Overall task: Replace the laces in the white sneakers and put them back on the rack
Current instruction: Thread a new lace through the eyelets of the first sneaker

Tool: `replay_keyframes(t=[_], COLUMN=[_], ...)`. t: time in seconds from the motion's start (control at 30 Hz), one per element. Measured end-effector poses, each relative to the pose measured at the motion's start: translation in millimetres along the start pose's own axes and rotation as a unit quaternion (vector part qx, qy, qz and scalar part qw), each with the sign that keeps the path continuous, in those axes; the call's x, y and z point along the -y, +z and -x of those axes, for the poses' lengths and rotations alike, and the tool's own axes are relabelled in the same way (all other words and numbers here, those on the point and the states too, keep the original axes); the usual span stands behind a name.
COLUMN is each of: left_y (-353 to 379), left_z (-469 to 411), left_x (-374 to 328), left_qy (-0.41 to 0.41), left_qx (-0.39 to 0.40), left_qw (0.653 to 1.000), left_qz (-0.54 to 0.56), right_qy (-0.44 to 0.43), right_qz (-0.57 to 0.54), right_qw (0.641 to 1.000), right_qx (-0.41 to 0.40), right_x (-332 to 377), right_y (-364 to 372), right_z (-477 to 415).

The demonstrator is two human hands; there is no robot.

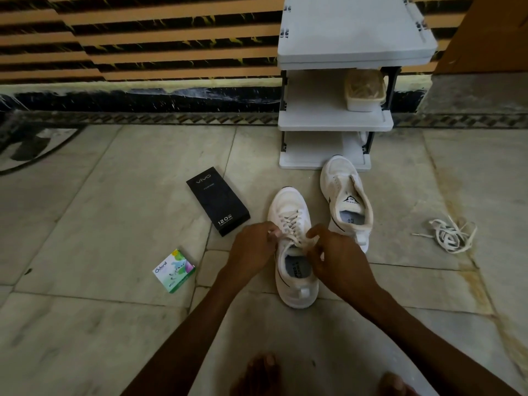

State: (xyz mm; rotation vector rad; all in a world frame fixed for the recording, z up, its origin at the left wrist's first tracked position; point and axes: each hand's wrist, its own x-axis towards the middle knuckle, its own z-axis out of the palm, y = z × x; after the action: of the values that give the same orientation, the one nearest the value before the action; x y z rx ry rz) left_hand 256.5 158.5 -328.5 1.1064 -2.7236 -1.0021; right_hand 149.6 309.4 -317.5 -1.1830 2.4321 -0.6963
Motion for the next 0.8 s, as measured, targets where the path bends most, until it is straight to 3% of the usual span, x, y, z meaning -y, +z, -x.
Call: replay_keyframes(t=[0.07, 0.2, 0.6, 0.8], left_y=[0.2, 8.5, 11.3, 10.6], left_z=[7.5, 15.2, 15.6, 3.9], left_x=[-1.0, -4.0, -0.8, 8.0], left_qy=[0.011, 0.011, 0.022, -0.020], left_qx=[0.039, 0.059, -0.072, -0.110], left_qw=[0.999, 0.997, 0.997, 0.990], left_qz=[-0.016, -0.055, 0.018, -0.081], right_qy=[0.004, 0.005, 0.073, 0.047], right_qz=[0.077, 0.109, 0.086, 0.205], right_qw=[0.996, 0.992, 0.992, 0.974], right_qx=[0.035, 0.066, 0.064, 0.082], right_x=[1.7, 2.2, 1.3, -0.3], right_y=[-0.2, 1.6, 2.2, -0.7], right_z=[-1.6, -8.4, -8.1, -5.9])
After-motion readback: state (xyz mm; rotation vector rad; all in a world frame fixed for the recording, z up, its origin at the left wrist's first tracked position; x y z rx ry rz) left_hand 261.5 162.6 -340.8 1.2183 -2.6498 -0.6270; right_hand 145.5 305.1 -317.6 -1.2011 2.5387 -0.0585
